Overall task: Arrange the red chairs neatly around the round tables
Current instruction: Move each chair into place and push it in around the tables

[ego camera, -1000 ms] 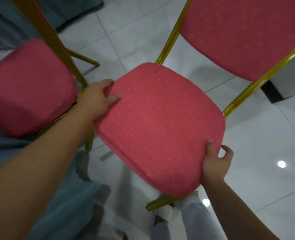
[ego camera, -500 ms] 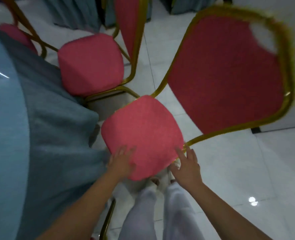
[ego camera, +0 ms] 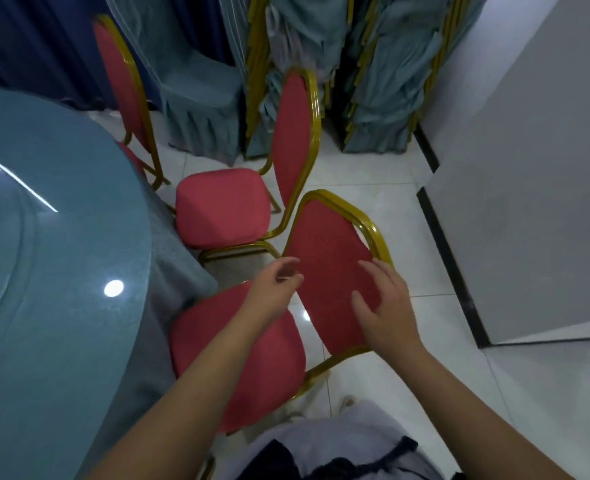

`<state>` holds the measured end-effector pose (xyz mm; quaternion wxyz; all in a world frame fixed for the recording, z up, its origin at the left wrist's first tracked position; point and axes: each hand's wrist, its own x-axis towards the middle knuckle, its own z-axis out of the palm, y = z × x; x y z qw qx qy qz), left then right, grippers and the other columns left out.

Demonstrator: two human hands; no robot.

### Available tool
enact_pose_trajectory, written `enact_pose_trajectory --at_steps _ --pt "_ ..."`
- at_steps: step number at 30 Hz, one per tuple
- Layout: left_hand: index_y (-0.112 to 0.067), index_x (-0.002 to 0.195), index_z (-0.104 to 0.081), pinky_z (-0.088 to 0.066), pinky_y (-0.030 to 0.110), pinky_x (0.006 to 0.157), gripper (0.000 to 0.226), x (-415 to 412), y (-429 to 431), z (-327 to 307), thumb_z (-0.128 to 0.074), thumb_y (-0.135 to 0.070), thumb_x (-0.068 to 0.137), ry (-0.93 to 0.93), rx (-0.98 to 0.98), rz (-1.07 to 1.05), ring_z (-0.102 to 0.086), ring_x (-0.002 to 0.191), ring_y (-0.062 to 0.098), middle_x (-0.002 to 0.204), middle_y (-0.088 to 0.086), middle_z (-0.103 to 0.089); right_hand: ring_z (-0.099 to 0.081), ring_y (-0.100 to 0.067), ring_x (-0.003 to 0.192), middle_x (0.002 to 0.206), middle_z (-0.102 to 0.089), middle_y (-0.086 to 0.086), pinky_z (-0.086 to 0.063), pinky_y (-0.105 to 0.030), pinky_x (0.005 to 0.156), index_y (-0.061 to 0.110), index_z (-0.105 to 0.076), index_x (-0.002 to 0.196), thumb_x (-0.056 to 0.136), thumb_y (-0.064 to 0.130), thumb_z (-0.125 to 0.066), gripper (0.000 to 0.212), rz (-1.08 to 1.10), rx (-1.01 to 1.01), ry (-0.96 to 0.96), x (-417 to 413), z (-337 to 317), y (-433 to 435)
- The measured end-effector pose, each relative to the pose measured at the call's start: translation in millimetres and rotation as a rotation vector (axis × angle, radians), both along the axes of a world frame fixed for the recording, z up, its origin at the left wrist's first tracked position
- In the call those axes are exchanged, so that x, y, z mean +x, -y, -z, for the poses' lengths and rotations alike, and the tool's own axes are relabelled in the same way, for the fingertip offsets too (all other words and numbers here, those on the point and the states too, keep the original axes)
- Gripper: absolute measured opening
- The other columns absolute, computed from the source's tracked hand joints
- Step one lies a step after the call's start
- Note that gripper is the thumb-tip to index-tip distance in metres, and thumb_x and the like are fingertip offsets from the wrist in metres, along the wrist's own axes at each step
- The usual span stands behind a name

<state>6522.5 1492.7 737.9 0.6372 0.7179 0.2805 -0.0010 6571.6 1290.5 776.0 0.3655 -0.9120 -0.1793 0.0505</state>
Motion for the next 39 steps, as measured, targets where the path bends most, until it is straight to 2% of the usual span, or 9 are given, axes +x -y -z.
enact_pose_trajectory --at_steps 6,14,22,25,28,30,34,37,39 --pt "-0.035 0.155 -0.021 -0.044 0.046 0.108 0.111 36 93 12 -0.080 -0.059 0.064 -0.125 -0.015 0.122 -0.041 0.136 0.023 0.153 -0.002 -0.032 -0.044 -0.021 0.135 0.152 -0.042 0.003 -0.043 -0.040 0.103 0.034 -0.041 0.146 0.097 0.040 -0.059 0.053 0.056 0.009 -0.177 58 2 42" --pt "-0.035 0.155 0.013 -0.033 0.045 0.114 0.126 102 197 40 -0.082 -0.041 0.074 -0.299 0.108 -0.124 -0.025 0.147 0.031 0.164 0.000 -0.007 -0.049 -0.018 0.130 0.148 -0.046 0.005 -0.050 -0.043 0.099 0.042 -0.035 0.147 0.093 0.051 -0.060 0.060 -0.271 0.152 -0.521 129 22 82" --pt "-0.049 0.153 0.003 -0.050 0.044 0.101 0.109 95 230 31 -0.065 -0.007 0.080 -0.310 0.170 -0.409 -0.046 0.134 0.030 0.155 -0.003 -0.033 -0.031 -0.017 0.143 0.155 -0.038 0.007 -0.030 -0.039 0.113 0.042 -0.041 0.144 0.094 0.045 -0.061 0.054 -0.695 0.051 -0.289 201 21 97" --pt "-0.048 0.154 -0.001 -0.044 0.022 0.096 0.109 55 242 27 -0.066 -0.007 0.077 -0.333 0.209 -0.323 -0.050 0.124 0.017 0.145 -0.006 -0.042 -0.005 -0.017 0.152 0.164 -0.020 0.007 -0.011 -0.049 0.119 0.052 -0.043 0.140 0.092 0.061 -0.053 0.050 -1.027 -0.079 -0.047 204 14 57" --pt "-0.073 0.139 -0.001 -0.047 0.011 0.076 0.110 -5 250 22 -0.068 -0.011 0.076 -0.430 0.199 -0.257 -0.058 0.095 0.014 0.122 -0.004 -0.054 0.003 -0.018 0.153 0.164 -0.019 0.009 0.001 -0.051 0.119 0.053 -0.051 0.133 0.081 0.078 -0.031 0.061 -1.309 -0.302 0.146 192 13 24" --pt "-0.067 0.141 -0.013 -0.054 0.025 0.086 0.103 -49 251 17 -0.070 -0.012 0.075 -0.498 0.175 -0.269 -0.061 0.100 0.018 0.120 -0.002 -0.059 -0.001 -0.015 0.152 0.159 -0.030 0.012 -0.001 -0.051 0.118 0.052 -0.052 0.130 0.076 0.085 -0.025 0.069 -1.448 -0.360 0.134 173 18 19" --pt "-0.056 0.145 -0.029 -0.034 -0.001 0.070 0.089 -133 252 5 -0.064 -0.013 0.076 -0.677 0.202 -0.288 -0.051 0.099 0.001 0.112 -0.020 -0.054 -0.004 -0.016 0.150 0.146 -0.032 0.018 -0.004 -0.055 0.116 0.053 -0.035 0.134 0.069 0.092 -0.036 0.076 -1.651 -0.393 0.197 115 42 28" --pt "-0.051 0.135 -0.045 -0.046 0.021 0.083 0.075 -186 245 0 -0.058 -0.009 0.074 -0.789 0.233 -0.342 -0.058 0.104 0.011 0.114 -0.013 -0.060 -0.027 -0.017 0.142 0.131 -0.046 0.016 -0.015 -0.055 0.111 0.044 -0.046 0.121 0.078 0.079 -0.049 0.056 -1.603 -0.367 0.255 68 56 15" --pt "-0.050 0.132 -0.050 -0.051 0.028 0.081 0.073 -214 241 2 -0.053 -0.007 0.073 -0.799 0.263 -0.398 -0.060 0.099 0.014 0.109 -0.011 -0.063 -0.048 -0.016 0.114 0.105 -0.053 0.015 -0.033 -0.047 0.100 0.036 -0.051 0.097 0.079 0.075 -0.055 0.044 -1.532 -0.350 0.199 51 61 -5"
